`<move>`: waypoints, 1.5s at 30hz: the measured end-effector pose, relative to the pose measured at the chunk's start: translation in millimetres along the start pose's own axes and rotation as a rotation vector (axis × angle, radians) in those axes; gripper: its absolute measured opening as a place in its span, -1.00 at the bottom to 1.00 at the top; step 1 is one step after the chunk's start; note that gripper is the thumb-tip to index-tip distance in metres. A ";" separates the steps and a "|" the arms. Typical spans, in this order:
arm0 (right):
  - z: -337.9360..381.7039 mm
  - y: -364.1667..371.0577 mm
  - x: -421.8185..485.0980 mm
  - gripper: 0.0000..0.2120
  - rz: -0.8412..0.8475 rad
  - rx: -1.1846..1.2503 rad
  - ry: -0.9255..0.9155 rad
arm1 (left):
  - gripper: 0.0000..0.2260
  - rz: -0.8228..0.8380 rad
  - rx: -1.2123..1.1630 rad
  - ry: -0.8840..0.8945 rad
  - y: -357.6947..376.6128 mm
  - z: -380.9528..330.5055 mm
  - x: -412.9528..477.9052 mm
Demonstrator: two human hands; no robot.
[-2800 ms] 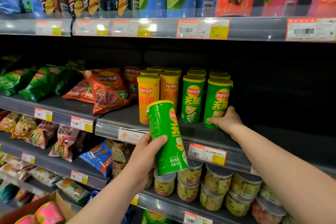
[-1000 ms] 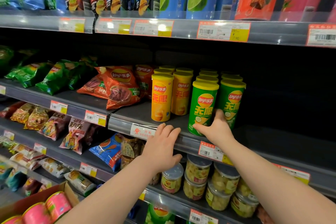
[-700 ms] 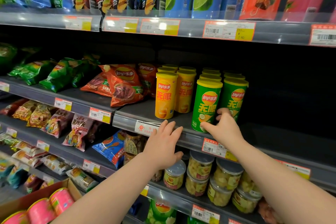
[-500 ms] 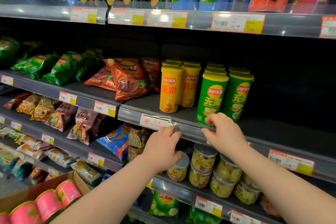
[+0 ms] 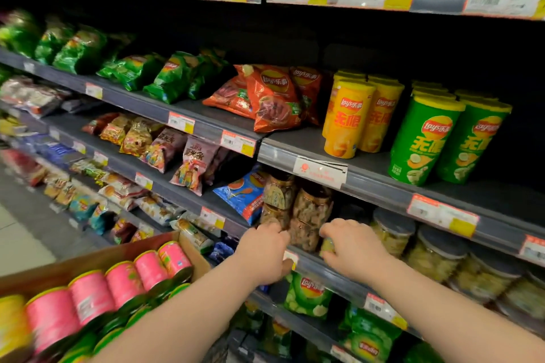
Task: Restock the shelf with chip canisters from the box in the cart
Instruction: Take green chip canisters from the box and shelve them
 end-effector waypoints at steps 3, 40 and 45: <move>35.3 14.9 8.6 -0.63 0.037 0.015 -0.047 | -0.58 0.037 -0.010 -0.052 11.6 31.7 -24.6; 356.8 225.8 46.4 -0.66 0.626 0.085 -0.587 | -0.54 0.515 -0.130 -0.936 143.9 283.0 -340.9; 359.6 264.0 47.5 -0.67 0.731 0.081 -0.605 | -0.38 0.601 -0.176 -1.063 175.4 282.9 -348.9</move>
Point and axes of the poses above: each hand's wrist, its own x-axis towards the middle knuckle, its own y-axis out of the palm, z = x × y, the point moved 10 cm from there along x, towards the middle knuckle, and after that the axes turned 14 degrees about -z, right-handed, at the moved point
